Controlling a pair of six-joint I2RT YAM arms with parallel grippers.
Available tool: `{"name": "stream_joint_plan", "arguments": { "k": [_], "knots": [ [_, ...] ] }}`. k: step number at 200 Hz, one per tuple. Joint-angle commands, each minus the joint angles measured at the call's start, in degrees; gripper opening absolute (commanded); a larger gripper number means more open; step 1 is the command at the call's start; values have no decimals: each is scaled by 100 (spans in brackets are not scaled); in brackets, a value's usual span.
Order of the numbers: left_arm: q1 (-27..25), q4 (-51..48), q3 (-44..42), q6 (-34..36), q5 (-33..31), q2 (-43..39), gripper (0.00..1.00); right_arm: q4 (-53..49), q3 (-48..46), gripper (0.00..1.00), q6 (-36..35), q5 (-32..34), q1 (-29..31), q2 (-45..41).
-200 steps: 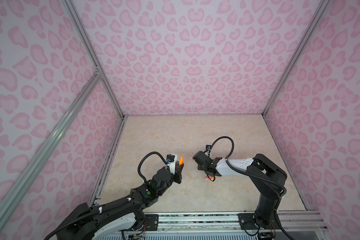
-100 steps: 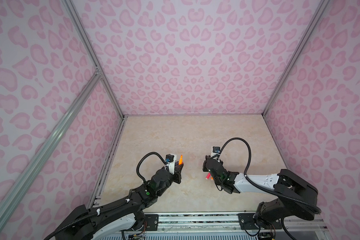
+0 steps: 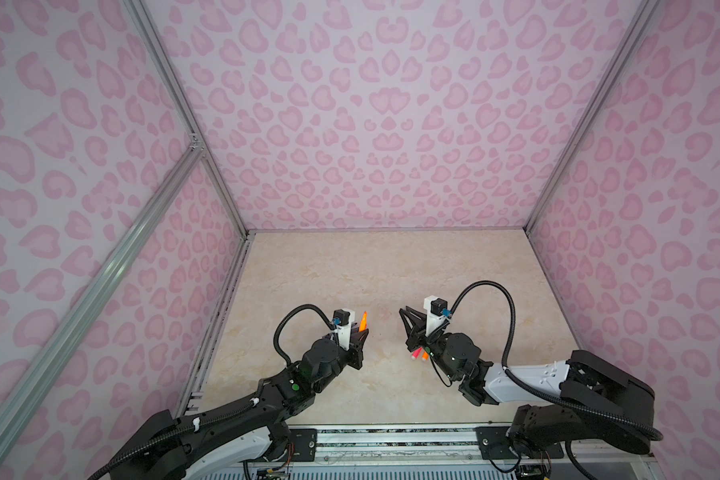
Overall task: Insert the pens into the pen caps
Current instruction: 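Close the right gripper on the cap and lift it toward the orange marker, then push the held cap down onto the orange marker tip with the right gripper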
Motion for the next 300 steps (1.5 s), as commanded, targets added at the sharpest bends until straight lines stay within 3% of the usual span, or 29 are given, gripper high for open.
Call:
{"name": "stream_joint_plan", "arguments": {
  "k": [1,22,53,115,207,300],
  "knots": [
    [-2,224,19,62,370,39,3,560,-63,8,135,-564,-64,-59],
    [-6,295,31,84,672,65,3,544,-12,8,381,-580,-65,-134],
    [-10,353,23,122,1108,1,3,-782,538,0,683,-613,-9,-426],
    [-77,411,-51,155,1633,-297,3,-712,595,4,1103,-858,109,-457],
    [-109,460,-115,-131,1481,-555,3,29,754,4,1249,-1058,300,76],
    [-114,454,-97,-151,1395,-489,3,99,799,5,1157,-1015,376,51]
  ]
}}
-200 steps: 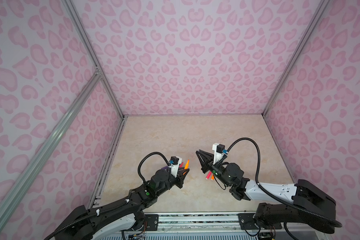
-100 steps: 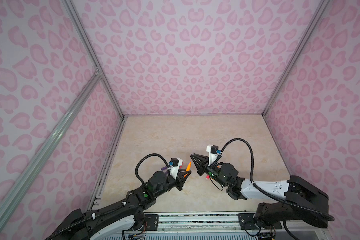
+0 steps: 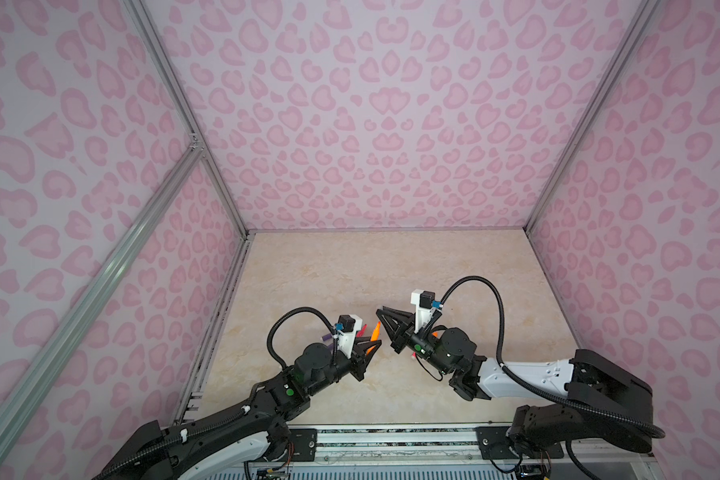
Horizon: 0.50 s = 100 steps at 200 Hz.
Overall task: Insert the pens into the pen caps
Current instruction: 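Push the held cap down onto the orange marker tip with the right gripper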
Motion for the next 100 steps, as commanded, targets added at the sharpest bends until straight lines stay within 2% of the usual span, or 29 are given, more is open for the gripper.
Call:
{"name": "stream_joint_plan", "arguments": {
  "k": [1,100],
  "knots": [
    [7,261,28,-3,-48,25,3,229,16,5,-61,59,1,15],
    [6,246,-37,-36,-155,-92,3,577,40,5,141,-72,37,365]
  ]
}}
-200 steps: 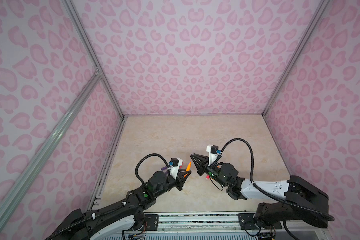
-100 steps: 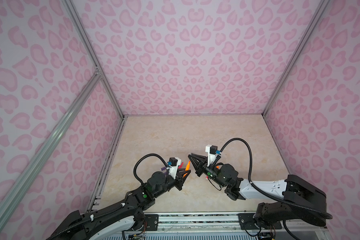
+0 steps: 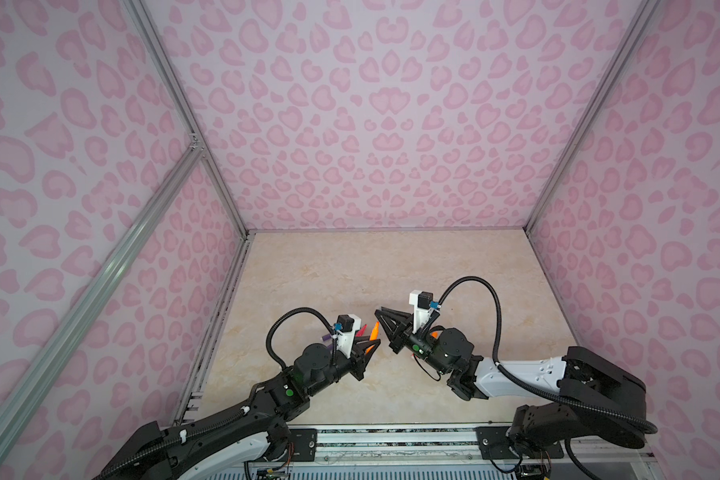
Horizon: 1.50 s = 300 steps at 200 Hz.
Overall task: Insert the pens into the pen caps
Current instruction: 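Push the held cap down onto the orange marker tip with the right gripper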
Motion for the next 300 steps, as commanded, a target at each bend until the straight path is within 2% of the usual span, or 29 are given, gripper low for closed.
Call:
{"name": "stream_joint_plan", "arguments": {
  "k": [1,38,74,132,192,220,251,300],
  "knots": [
    [4,242,-14,-30,-36,-22,3,323,30,5,80,-68,23,101],
    [4,221,-32,-60,-126,-74,3,427,43,5,115,-86,38,197],
    [4,-59,65,-387,-675,-217,3,492,-1,5,125,-77,105,201],
    [4,-7,198,-409,-539,-583,3,823,-14,5,129,-112,286,227],
    [4,76,315,-89,-211,-962,3,864,84,7,303,-288,303,175],
    [4,103,338,11,-318,-1005,3,835,67,8,360,-323,333,93],
    [4,96,391,161,-297,-1041,3,785,18,16,383,-342,348,-15],
    [4,127,356,312,35,-1163,3,481,13,43,333,-258,346,-238]
  ]
}}
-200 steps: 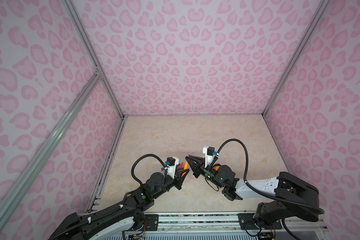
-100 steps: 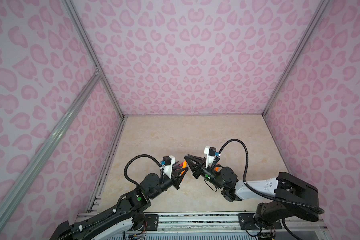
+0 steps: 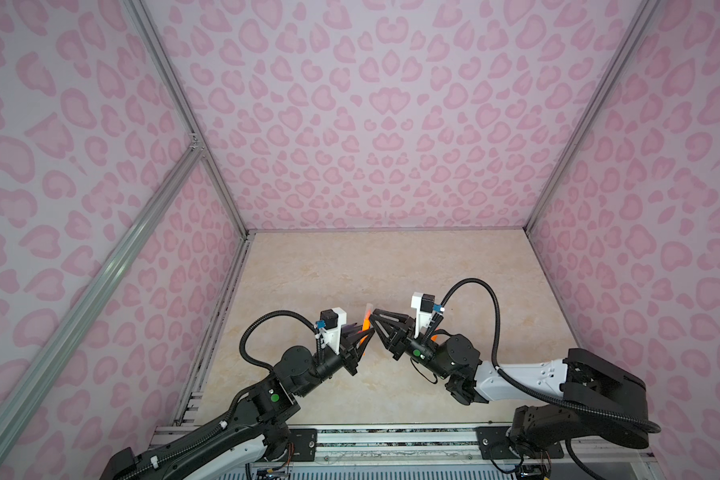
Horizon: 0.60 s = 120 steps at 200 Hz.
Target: Insert the pens into the pen caps
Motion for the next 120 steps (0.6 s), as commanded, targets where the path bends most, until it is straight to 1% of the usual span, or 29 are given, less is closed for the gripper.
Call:
{"name": "stream_joint_plan", "arguments": {
  "k": [1,28,37,73,100,120],
  "knots": [
    [0,321,65,152,161,-60,3,-174,0,44,-62,46,9,-79],
    [-11,322,19,178,171,-74,3,-407,27,55,-181,108,9,-267],
    [-9,303,0,185,153,-49,3,-522,36,57,-203,139,9,-356],
    [-26,321,-48,188,15,233,3,-1543,315,59,-329,217,12,-780],
    [-99,337,-6,240,-129,489,3,-2412,640,59,-368,517,18,-890],
    [-188,337,38,313,-242,618,3,-2646,734,58,-409,626,18,-926]
  ]
}}
